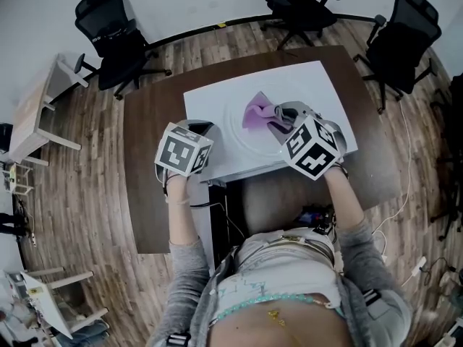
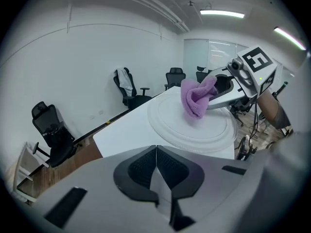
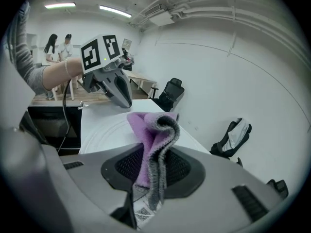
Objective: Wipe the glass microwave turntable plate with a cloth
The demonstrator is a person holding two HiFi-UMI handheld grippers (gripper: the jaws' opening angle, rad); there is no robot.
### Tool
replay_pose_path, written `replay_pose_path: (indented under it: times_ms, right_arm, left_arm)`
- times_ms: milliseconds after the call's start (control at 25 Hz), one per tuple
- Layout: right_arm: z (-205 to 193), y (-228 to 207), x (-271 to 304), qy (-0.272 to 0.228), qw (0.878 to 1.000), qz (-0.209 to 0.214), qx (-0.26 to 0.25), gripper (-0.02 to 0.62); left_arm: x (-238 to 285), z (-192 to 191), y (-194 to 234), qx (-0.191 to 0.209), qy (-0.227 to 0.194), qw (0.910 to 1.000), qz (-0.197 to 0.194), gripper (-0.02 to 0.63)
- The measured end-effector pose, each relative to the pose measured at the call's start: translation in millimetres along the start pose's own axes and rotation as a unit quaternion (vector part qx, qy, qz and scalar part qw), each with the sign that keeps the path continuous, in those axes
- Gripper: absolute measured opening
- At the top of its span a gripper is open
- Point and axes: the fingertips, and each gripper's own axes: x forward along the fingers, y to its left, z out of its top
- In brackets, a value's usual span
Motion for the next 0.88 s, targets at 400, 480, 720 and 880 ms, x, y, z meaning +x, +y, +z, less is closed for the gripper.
replay_pose_path:
  times_ms: [400,480,720,880]
  right_arm:
    - [-1,-25,-16,-0.064,0.995,-0.024,0.077,0.112]
    - [-3,-27,-19,-0.08,0.992,-0.032,0.09,0.112]
    - [-9,-30,-38,-0.131,0.981,-0.046,0.133,0.112]
    - [-10,-32,-47,-0.164,0.974,-0.058,0.148,0.112]
  left_arm:
    - [-35,45,-17,-0.034,-0.139,0.9892,0.034,0.015]
    - [-36,52,-22,-0.046,-0.17,0.9835,0.043,0.015]
    - [-41,72,-45,-0.073,-0.237,0.9661,0.07,0.015]
    - [-48,83,-59,-0.074,-0.275,0.9546,0.089,0.014]
